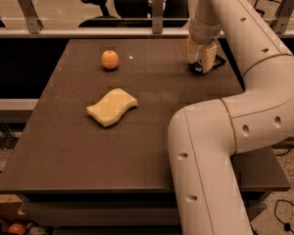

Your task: Move rxbar chocolate near sponge

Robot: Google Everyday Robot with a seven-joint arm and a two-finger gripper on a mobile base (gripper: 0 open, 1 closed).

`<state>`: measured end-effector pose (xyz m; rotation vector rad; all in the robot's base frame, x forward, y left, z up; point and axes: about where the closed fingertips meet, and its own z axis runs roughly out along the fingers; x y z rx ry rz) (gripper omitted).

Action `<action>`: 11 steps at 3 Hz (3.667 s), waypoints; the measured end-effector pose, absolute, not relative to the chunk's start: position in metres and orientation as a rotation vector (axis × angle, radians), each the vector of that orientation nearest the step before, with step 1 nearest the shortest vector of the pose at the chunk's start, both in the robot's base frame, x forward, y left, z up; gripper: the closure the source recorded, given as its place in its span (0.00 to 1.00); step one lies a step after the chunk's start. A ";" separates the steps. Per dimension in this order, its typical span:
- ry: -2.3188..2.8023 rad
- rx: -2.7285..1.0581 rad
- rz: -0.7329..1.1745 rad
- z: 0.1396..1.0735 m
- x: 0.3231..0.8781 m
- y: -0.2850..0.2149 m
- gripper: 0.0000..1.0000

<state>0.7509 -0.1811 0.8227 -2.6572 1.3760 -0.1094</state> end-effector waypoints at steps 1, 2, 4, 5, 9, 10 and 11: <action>1.376 -2.657 -0.110 0.824 0.750 -0.181 1.00; 1.376 -2.657 -0.110 0.824 0.750 -0.181 1.00; 1.384 -2.653 -0.123 0.823 0.755 -0.180 1.00; 1.384 -2.652 -0.123 0.822 0.754 -0.180 0.82; 1.384 -2.652 -0.124 0.823 0.754 -0.180 0.00; 1.346 -2.664 -0.200 0.854 0.749 -0.186 0.00; 1.307 -2.689 -0.245 0.876 0.742 -0.190 0.00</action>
Offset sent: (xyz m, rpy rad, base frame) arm 0.8290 -0.1706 0.0757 -0.1630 -0.0993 -0.2624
